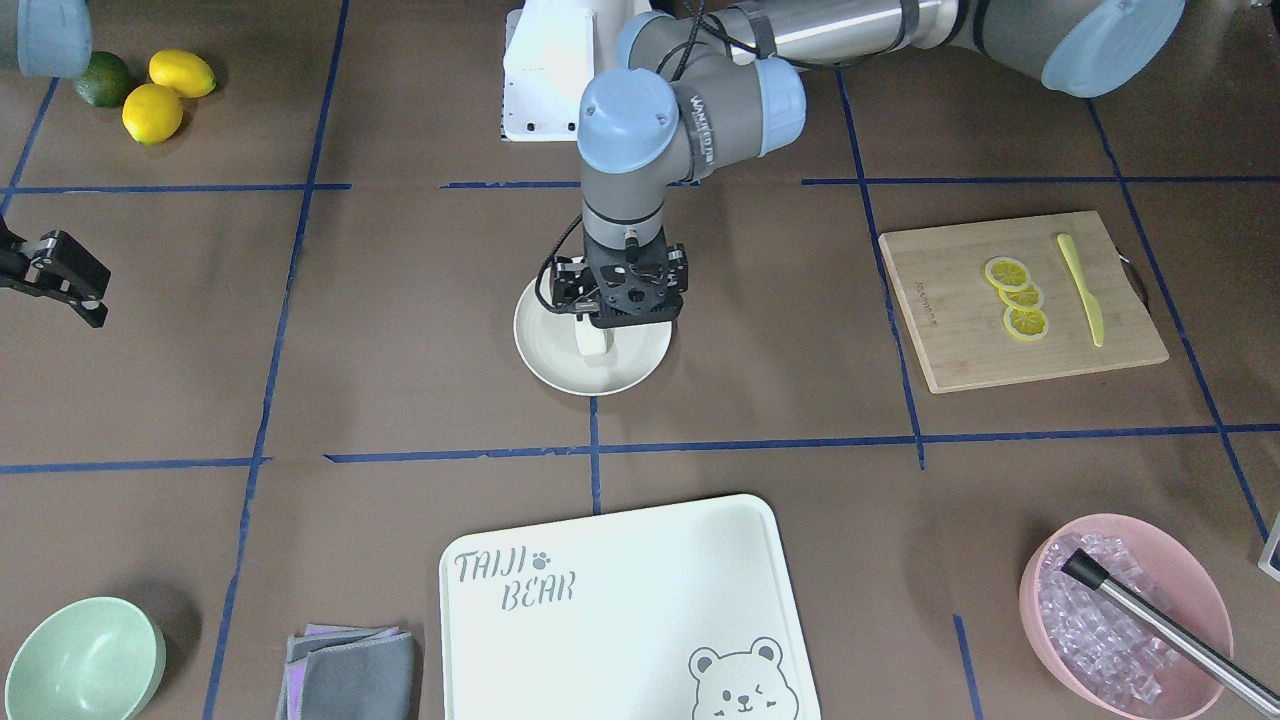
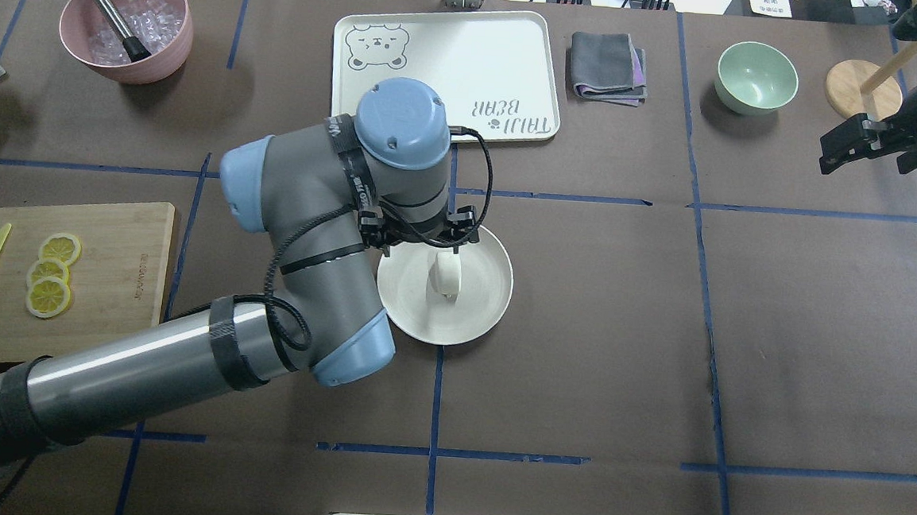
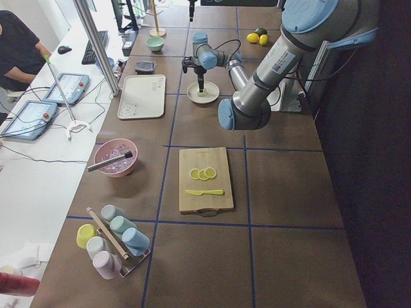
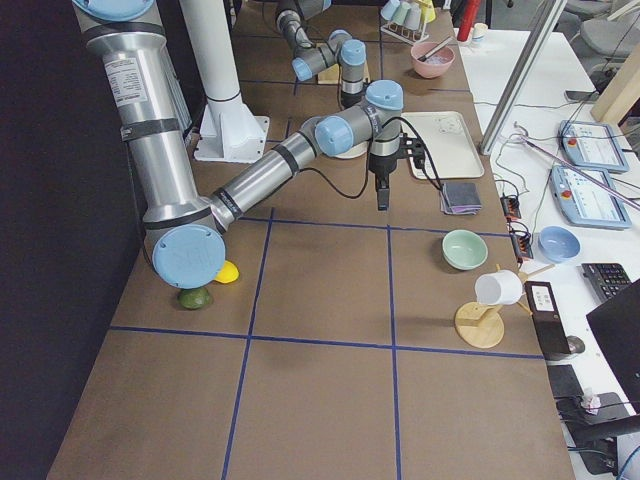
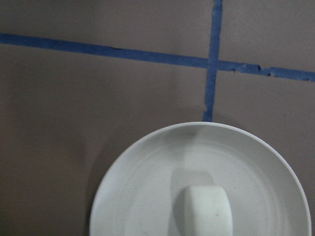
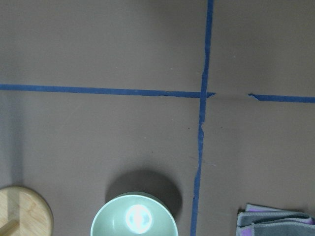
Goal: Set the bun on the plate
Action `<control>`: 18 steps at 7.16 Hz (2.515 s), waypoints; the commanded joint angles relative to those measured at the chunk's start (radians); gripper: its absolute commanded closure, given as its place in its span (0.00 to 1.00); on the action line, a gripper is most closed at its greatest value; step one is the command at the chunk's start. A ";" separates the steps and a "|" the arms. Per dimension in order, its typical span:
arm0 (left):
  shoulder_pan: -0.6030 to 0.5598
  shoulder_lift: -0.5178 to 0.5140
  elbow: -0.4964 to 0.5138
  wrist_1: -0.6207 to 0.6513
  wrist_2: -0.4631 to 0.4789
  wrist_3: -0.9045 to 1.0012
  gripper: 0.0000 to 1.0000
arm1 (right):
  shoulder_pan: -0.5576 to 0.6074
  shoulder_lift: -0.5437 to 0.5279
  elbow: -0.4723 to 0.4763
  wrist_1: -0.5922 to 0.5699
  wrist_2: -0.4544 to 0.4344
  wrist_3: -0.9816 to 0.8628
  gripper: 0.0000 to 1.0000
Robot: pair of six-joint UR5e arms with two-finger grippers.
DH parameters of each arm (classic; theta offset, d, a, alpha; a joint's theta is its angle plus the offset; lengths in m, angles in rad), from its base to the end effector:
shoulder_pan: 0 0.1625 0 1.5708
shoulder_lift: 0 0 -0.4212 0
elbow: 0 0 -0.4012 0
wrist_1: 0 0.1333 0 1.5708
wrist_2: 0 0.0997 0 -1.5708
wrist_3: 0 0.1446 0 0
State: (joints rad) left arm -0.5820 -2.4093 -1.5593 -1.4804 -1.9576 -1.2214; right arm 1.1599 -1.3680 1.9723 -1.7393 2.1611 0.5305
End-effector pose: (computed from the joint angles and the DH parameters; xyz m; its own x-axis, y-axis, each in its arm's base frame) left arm 0.5821 -0.4773 0.1811 0.6832 -0.0700 -0.7268 0.0676 0.9972 -0.0326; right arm -0.1737 -0.5309 0.4139 0.7592 -0.0515 0.6488 -0.0255 0.9937 0.1088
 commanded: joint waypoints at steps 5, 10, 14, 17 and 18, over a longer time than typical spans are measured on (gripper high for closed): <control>-0.512 0.528 -0.367 0.180 -0.314 0.876 0.00 | 0.306 -0.291 -0.221 0.279 0.194 -0.469 0.00; -0.930 0.720 -0.101 0.158 -0.426 1.468 0.00 | 0.412 -0.326 -0.283 0.336 0.279 -0.483 0.00; -1.000 0.800 0.004 0.057 -0.428 1.471 0.00 | 0.420 -0.319 -0.274 0.285 0.273 -0.484 0.00; -1.001 0.811 0.001 0.051 -0.431 1.462 0.00 | 0.420 -0.316 -0.270 0.285 0.275 -0.484 0.00; -1.001 0.811 0.001 0.052 -0.431 1.462 0.00 | 0.420 -0.312 -0.270 0.285 0.273 -0.483 0.00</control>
State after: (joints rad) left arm -1.5826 -1.5995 -1.5590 -1.4282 -2.3882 0.2422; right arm 1.5800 -1.6839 1.7020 -1.4541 2.4353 0.0467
